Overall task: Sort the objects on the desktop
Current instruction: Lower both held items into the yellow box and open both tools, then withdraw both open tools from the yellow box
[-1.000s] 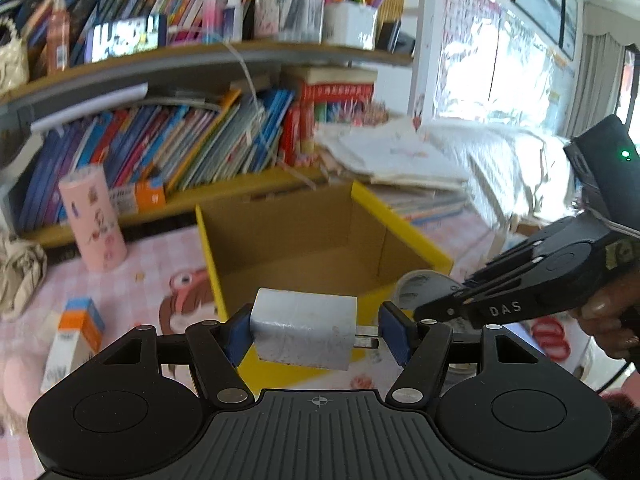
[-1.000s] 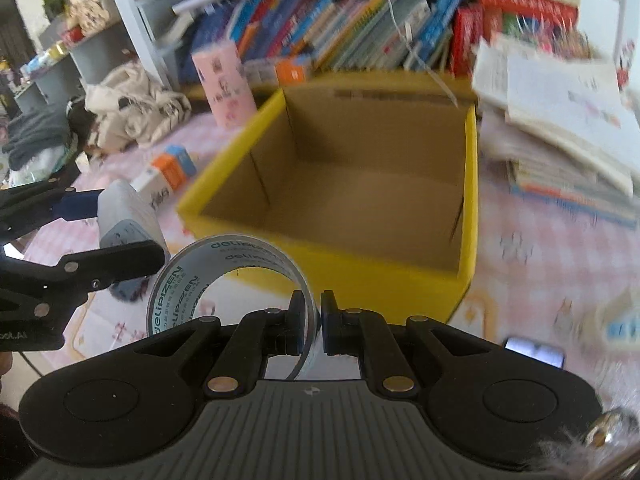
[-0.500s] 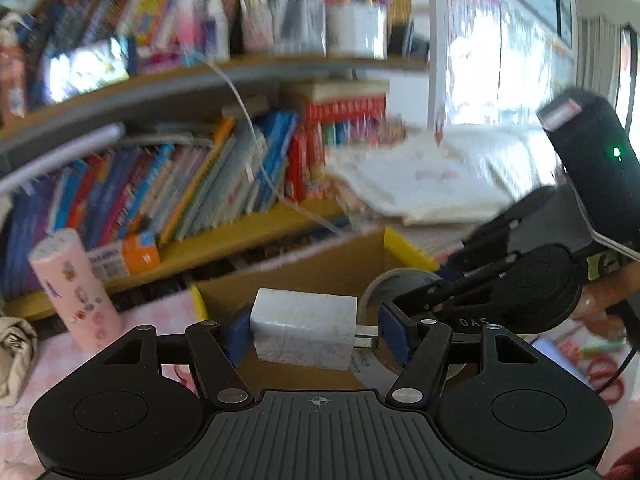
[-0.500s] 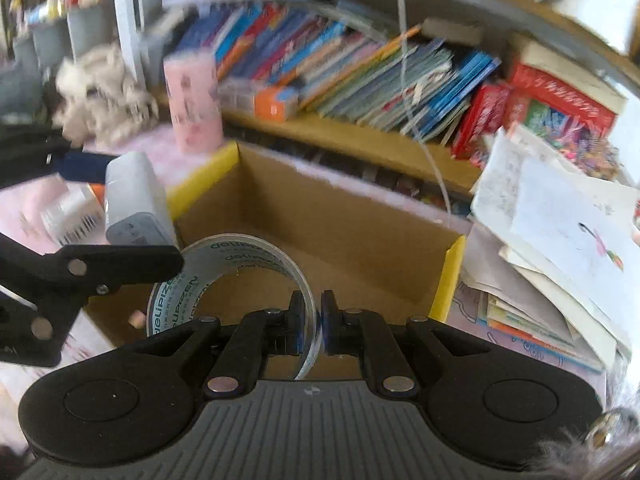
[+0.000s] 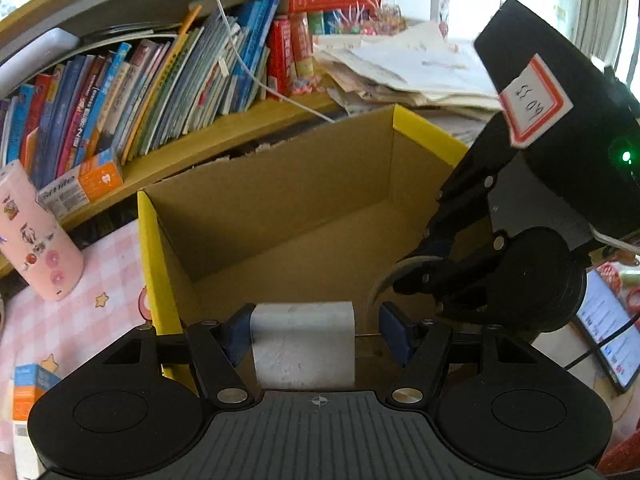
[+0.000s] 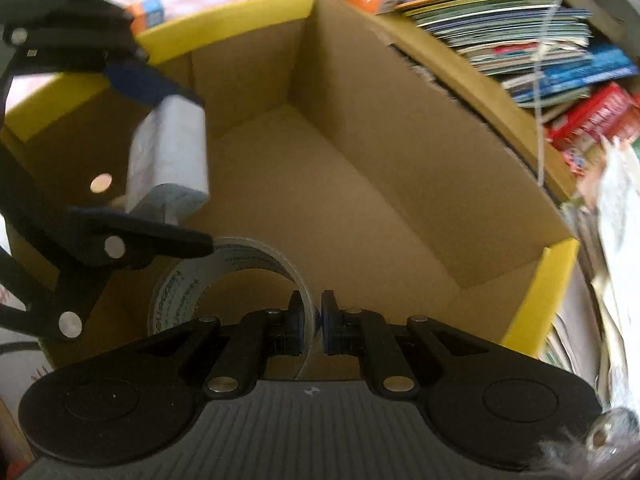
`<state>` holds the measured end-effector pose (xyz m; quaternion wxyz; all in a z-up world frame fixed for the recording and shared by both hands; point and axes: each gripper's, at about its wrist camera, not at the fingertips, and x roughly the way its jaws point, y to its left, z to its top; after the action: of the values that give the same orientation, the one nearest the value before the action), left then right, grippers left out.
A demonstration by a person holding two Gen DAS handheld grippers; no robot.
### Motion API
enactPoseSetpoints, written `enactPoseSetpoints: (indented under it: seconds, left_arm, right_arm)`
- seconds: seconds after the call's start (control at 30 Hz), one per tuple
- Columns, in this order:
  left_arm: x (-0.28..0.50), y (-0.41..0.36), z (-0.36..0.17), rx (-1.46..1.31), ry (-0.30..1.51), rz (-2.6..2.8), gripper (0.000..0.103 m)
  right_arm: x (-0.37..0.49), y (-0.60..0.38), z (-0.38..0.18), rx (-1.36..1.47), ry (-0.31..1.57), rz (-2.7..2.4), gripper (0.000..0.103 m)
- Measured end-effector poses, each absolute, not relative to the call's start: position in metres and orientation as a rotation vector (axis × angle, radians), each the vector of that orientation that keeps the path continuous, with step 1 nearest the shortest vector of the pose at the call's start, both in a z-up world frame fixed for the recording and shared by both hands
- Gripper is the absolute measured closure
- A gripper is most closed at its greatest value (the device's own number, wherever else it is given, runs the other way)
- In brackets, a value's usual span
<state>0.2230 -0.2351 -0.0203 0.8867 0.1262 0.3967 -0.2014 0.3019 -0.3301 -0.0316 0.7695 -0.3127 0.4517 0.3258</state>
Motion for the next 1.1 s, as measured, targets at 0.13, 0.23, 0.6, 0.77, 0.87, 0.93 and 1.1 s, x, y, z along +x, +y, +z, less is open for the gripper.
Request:
enactPoseSetpoints:
  seconds: [0.13, 0.23, 0.6, 0.77, 0.87, 0.93, 1.1]
  left_arm:
    - [0.223, -0.235, -0.018, 0.266, 0.819, -0.414, 0.038]
    - [0.223, -0.234, -0.016, 0.269, 0.814, -0.410, 0.037]
    - [0.216, -0.229, 0.000, 0.269, 0.762, -0.385, 0.017]
    - [0.204, -0.223, 0.016, 0.260, 0.712, -0.366, 0.012]
    - [0.196, -0.218, 0.027, 0.243, 0.686, -0.351, 0.011]
    - [0.189, -0.214, 0.034, 0.222, 0.672, -0.340, 0.011]
    - [0.170, -0.205, 0.047, 0.169, 0.654, -0.323, 0.010]
  right_arm:
    - [0.304, -0.328, -0.033, -0.684, 0.983, 0.725, 0.091]
    - [0.306, -0.326, -0.034, -0.689, 0.985, 0.739, 0.086]
    - [0.303, -0.329, -0.018, -0.627, 0.940, 0.760, 0.041]
    - [0.297, -0.338, 0.004, -0.571, 0.893, 0.736, 0.032]
    - [0.291, -0.344, 0.016, -0.531, 0.872, 0.720, 0.029]
    - [0.285, -0.348, 0.024, -0.500, 0.861, 0.705, 0.027]
    - [0.264, -0.358, 0.037, -0.439, 0.838, 0.678, 0.024]
